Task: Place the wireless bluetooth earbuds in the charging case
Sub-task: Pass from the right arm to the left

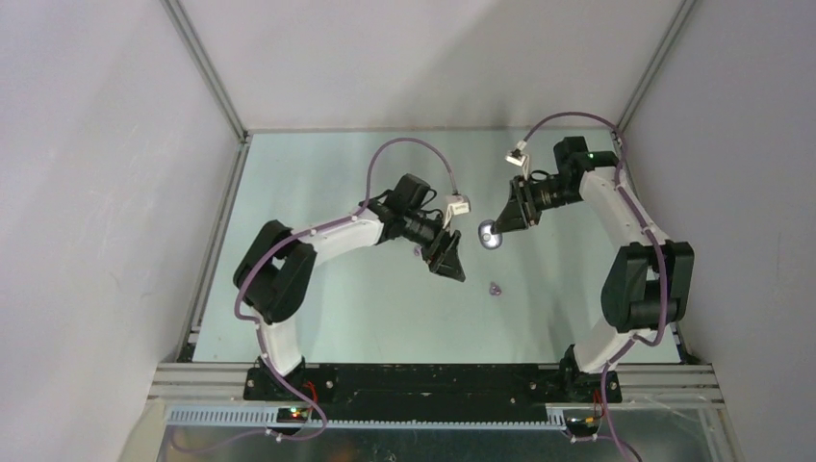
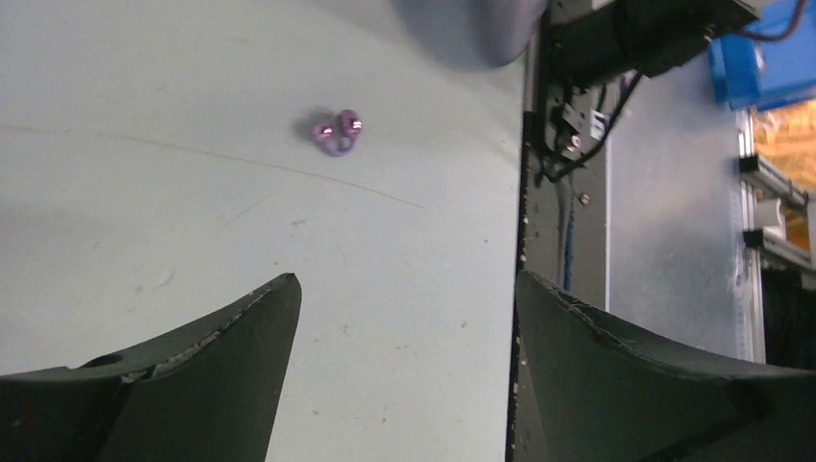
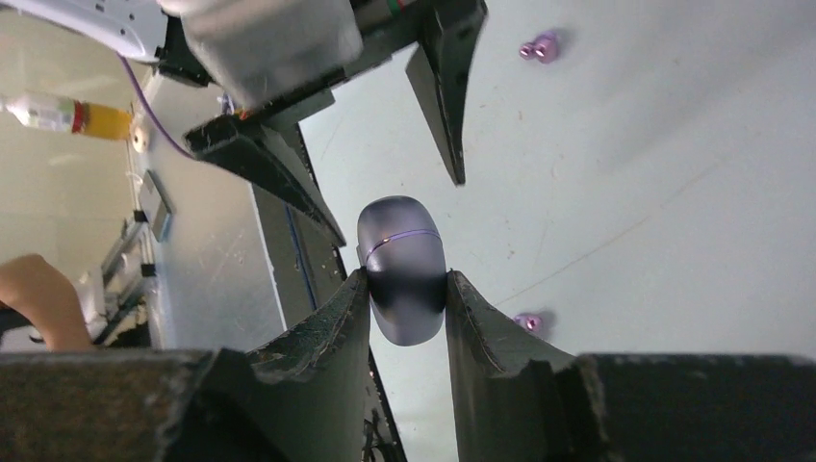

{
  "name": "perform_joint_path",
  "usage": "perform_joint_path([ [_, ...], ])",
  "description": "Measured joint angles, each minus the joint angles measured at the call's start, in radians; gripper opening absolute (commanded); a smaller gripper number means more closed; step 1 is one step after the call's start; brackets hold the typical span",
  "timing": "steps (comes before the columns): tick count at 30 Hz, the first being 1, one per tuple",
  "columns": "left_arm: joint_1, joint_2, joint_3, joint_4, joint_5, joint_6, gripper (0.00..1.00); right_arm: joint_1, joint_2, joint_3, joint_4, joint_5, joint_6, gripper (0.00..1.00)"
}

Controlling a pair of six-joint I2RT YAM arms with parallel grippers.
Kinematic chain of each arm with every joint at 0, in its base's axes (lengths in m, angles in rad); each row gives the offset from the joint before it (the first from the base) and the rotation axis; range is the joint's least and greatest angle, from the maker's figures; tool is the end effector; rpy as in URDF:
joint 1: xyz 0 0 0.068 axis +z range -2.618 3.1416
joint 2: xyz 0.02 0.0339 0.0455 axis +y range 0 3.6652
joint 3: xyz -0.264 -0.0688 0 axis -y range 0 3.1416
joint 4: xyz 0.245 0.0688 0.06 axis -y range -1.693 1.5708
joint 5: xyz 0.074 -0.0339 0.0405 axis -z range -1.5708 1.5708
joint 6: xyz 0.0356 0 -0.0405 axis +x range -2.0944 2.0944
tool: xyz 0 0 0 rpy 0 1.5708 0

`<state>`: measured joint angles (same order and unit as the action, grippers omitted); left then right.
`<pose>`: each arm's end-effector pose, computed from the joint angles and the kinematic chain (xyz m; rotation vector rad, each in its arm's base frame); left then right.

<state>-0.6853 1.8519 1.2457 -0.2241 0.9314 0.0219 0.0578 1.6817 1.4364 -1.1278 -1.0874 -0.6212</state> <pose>0.2862 -0.2709 0.2066 1.2531 2.0611 -1.4242 0.3169 0.0499 0.2858 -0.9155 2.1690 1.2998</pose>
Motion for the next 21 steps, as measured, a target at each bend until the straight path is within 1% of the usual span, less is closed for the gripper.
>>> perform_joint_path([
  [5,-0.039,-0.035,0.046,-0.119,0.051,0.121,0.87,0.081,-0.083,-0.022,0.001,-0.002,-0.047,0.19],
  [9,-0.056,-0.046,0.063,-0.159,0.097,0.162,0.86,0.111,-0.104,-0.036,-0.001,-0.029,-0.080,0.19],
  [16,-0.061,-0.053,0.064,-0.168,0.174,0.137,0.81,0.131,-0.104,-0.049,-0.006,-0.056,-0.117,0.19],
  [21,-0.061,-0.074,0.064,-0.135,0.184,0.089,0.76,0.151,-0.104,-0.073,0.005,-0.089,-0.121,0.19],
])
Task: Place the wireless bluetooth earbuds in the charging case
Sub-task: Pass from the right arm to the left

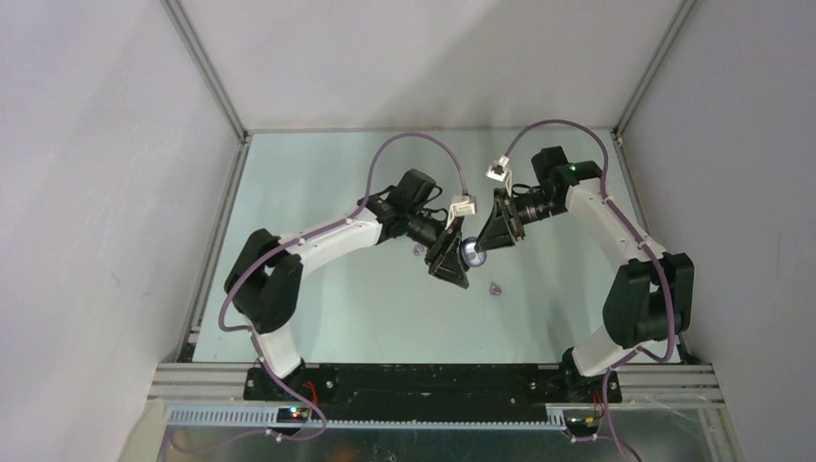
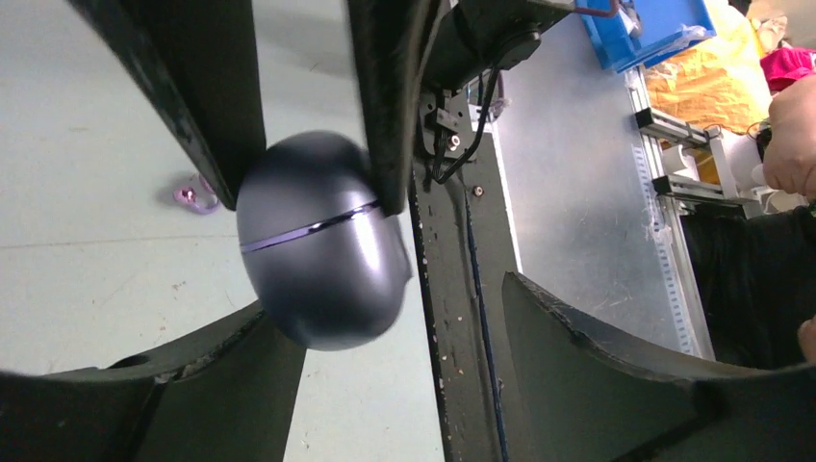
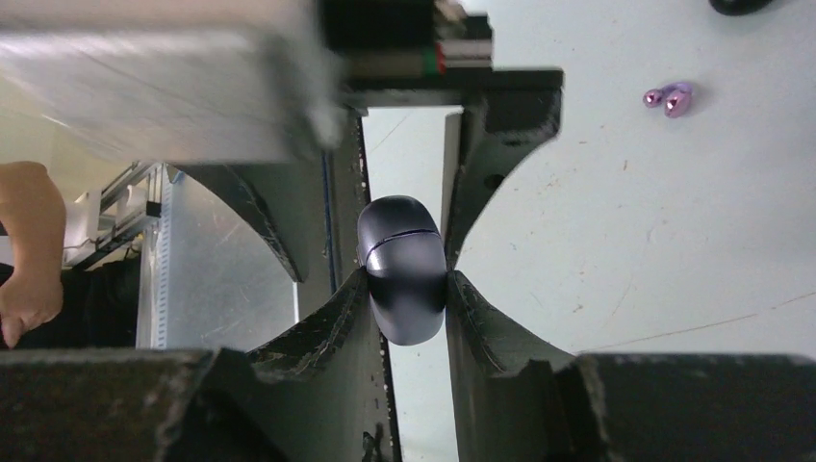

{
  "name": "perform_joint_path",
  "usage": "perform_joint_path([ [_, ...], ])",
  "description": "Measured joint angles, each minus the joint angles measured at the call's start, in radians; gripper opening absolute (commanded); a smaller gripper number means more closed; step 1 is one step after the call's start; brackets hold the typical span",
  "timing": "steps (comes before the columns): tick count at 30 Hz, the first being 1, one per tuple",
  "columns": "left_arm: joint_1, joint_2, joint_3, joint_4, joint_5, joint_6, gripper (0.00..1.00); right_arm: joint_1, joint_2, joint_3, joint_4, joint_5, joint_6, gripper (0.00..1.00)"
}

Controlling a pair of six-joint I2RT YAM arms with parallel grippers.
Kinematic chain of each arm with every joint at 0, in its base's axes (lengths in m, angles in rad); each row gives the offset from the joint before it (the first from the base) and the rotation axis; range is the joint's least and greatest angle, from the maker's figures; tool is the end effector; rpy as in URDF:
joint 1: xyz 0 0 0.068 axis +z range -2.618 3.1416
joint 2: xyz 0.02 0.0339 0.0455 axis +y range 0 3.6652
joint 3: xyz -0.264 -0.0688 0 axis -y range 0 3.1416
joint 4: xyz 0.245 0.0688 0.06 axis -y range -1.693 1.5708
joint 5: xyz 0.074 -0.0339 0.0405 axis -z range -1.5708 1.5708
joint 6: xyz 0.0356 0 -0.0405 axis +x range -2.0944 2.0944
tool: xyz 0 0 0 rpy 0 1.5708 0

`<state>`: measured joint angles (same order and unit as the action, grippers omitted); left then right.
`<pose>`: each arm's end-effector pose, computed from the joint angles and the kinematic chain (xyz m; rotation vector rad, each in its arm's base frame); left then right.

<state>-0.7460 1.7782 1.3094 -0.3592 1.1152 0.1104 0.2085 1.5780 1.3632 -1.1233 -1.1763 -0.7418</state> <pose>0.2579 -0.2819 0.2486 1.4545 1.8493 -1.6327 0.2811 0.0931 0.2986 -1.1924 1.9320 1.3864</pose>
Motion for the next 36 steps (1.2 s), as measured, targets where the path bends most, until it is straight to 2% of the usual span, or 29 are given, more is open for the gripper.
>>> perform_joint_path([
  [16,0.010,-0.034,0.000,0.047,0.010,-0.073,0.51,0.037,-0.018,-0.042,0.055,-0.019,0.062,0.20],
  [25,0.013,-0.034,0.000,0.054,0.003,-0.086,0.46,0.039,-0.021,-0.042,0.057,-0.026,0.069,0.20],
  [36,0.015,-0.033,0.000,0.045,-0.011,-0.094,0.29,0.053,-0.021,-0.042,0.059,-0.023,0.068,0.21],
])
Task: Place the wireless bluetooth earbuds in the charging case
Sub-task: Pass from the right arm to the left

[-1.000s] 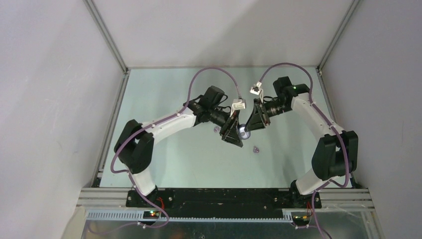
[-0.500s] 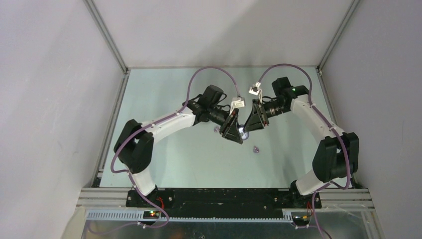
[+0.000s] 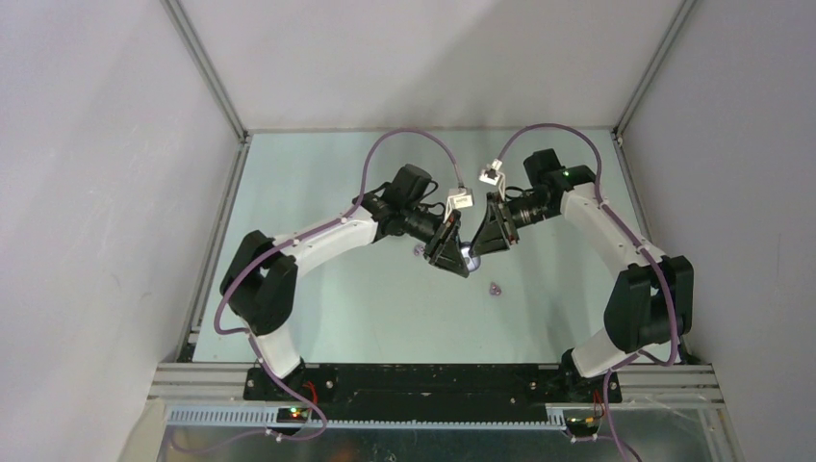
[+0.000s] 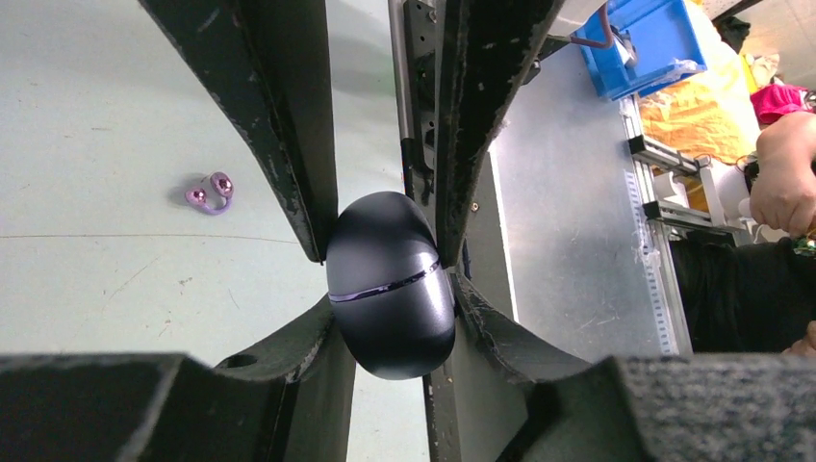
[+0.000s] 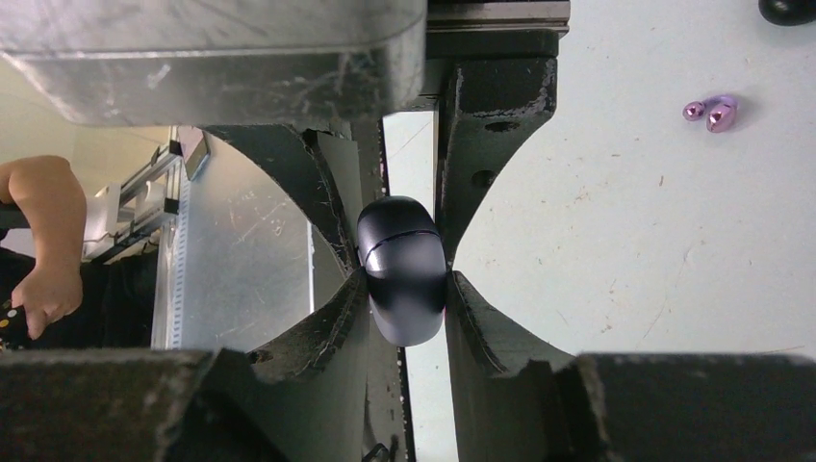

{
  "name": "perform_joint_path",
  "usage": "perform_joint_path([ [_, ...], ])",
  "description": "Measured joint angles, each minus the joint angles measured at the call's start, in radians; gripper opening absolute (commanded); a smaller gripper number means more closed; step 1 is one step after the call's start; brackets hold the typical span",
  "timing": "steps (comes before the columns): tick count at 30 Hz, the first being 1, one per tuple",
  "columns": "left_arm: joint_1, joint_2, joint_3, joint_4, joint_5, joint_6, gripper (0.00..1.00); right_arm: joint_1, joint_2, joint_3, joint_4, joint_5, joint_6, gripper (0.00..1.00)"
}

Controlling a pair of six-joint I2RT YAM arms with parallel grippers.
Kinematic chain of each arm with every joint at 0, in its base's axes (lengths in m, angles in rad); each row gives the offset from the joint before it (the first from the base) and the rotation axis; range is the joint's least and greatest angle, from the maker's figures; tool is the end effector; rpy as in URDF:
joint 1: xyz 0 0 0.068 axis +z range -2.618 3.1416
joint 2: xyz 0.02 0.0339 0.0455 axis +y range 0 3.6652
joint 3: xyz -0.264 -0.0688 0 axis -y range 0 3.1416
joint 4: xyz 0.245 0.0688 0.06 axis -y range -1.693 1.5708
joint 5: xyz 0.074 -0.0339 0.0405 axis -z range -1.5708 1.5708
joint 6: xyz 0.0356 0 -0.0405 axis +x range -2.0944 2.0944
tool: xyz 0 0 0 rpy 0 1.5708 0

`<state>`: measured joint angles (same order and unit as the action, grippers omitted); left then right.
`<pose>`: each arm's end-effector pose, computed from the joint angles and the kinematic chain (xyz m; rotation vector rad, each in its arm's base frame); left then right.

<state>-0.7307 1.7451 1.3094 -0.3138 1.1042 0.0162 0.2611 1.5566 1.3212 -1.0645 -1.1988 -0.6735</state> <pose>0.2611 -0.2767 0.2632 1.3781 1.8684 -1.6355 0.2733 0.1074 0.2949 -1.2051 1.9215 1.4474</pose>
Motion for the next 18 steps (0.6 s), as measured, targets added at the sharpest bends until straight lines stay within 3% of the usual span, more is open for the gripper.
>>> perform_joint_path([
  [3,0.000,0.002,0.000,-0.008,0.000,0.000,0.21,0.006,0.000,0.000,0.000,0.008,0.000,0.25],
  [5,0.000,0.003,0.000,-0.015,0.000,0.000,0.11,0.011,0.000,0.000,0.000,0.014,0.000,0.27],
  [9,0.000,0.005,0.000,-0.025,0.002,0.000,0.03,0.017,0.000,0.000,0.001,0.021,0.000,0.33],
  [18,-0.002,0.007,0.001,-0.003,0.018,-0.001,0.00,-0.009,0.012,0.004,-0.034,-0.017,-0.042,0.58],
])
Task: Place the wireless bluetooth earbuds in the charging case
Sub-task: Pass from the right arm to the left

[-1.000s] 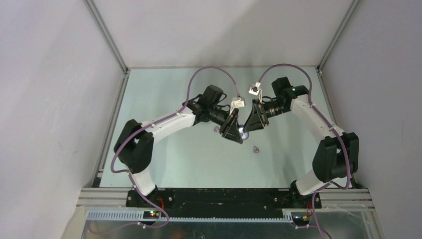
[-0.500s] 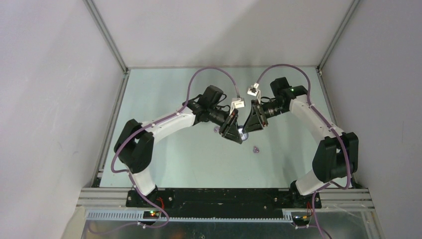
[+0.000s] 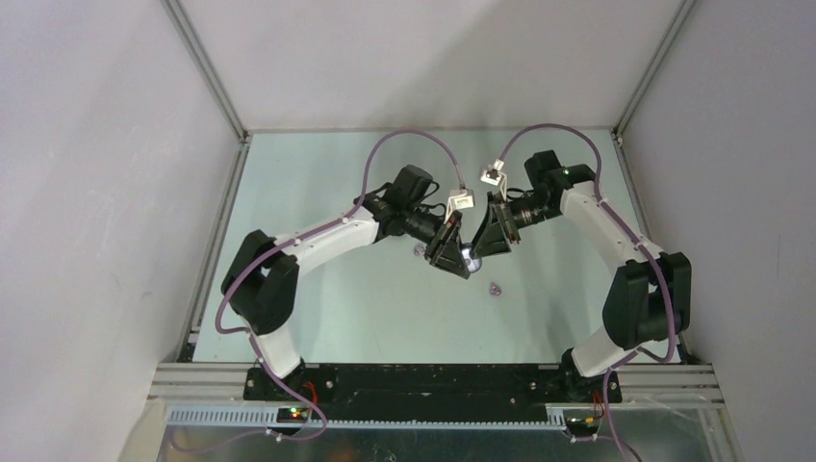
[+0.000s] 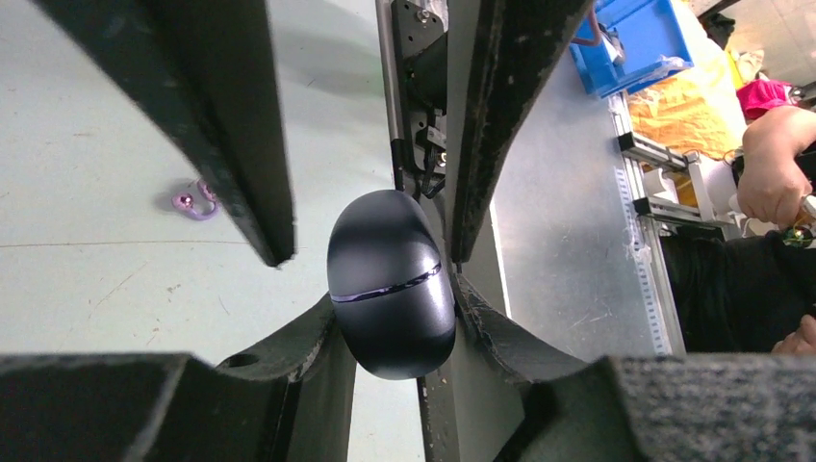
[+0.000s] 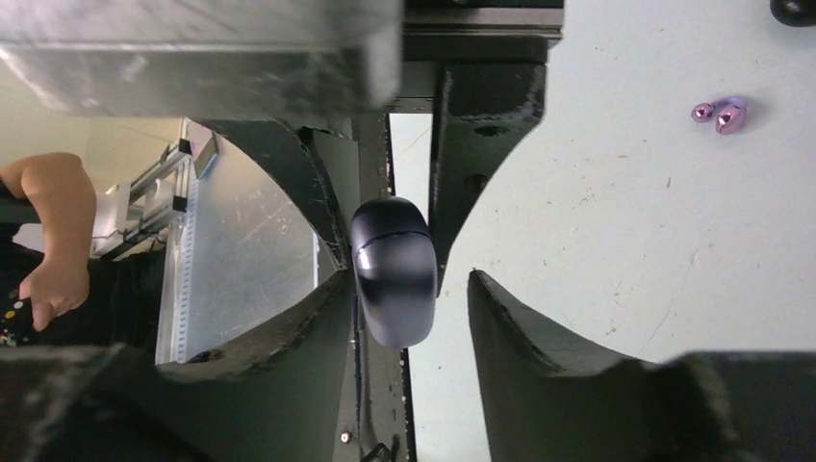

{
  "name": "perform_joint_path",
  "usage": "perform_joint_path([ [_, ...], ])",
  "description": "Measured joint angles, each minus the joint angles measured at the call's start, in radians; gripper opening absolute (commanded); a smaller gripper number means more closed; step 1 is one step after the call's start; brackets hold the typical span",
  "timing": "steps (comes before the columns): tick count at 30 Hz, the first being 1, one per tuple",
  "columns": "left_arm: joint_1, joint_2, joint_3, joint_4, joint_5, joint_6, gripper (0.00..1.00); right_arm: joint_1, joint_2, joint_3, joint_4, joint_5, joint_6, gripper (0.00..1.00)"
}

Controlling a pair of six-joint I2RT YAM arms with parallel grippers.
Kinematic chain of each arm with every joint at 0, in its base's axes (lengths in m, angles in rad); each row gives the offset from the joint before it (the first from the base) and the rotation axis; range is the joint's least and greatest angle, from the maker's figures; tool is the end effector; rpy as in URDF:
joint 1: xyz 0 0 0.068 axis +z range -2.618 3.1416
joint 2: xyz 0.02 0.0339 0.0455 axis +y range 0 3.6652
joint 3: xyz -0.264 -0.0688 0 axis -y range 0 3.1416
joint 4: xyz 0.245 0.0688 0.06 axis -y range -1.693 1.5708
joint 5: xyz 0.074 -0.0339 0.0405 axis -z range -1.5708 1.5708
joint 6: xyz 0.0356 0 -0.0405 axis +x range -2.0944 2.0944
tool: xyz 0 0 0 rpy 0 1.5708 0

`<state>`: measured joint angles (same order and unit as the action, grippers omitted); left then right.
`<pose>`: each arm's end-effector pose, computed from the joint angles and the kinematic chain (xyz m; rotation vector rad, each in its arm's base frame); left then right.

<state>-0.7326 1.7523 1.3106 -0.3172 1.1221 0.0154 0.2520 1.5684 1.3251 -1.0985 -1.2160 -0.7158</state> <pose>0.2608 -0.2778 0.2611 1.3850 1.8687 -1.6601 0.2737 0.1049 0.2926 -1.2079 1.9106 1.4666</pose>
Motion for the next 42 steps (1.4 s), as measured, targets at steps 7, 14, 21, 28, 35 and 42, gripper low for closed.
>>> perform_joint_path([
  [7,0.006,0.000,0.000,0.013,0.011,-0.001,0.00,-0.016,0.041,0.010,-0.043,-0.033,-0.046,0.59],
  [14,0.031,-0.004,0.000,0.063,0.027,-0.053,0.00,-0.009,0.084,0.051,-0.144,-0.062,-0.137,0.48],
  [21,0.039,-0.016,-0.003,0.096,0.041,-0.079,0.07,-0.002,0.098,0.071,-0.203,-0.070,-0.197,0.25],
  [28,0.039,-0.017,-0.005,0.104,0.040,-0.087,0.35,-0.003,0.098,0.072,-0.209,-0.069,-0.201,0.17],
  [35,0.039,-0.017,-0.005,0.106,0.003,-0.095,0.46,0.003,0.087,0.071,-0.146,-0.031,-0.125,0.15],
  [42,0.039,-0.017,-0.005,0.106,-0.045,-0.096,0.47,0.019,0.027,0.039,-0.014,0.054,-0.004,0.15],
])
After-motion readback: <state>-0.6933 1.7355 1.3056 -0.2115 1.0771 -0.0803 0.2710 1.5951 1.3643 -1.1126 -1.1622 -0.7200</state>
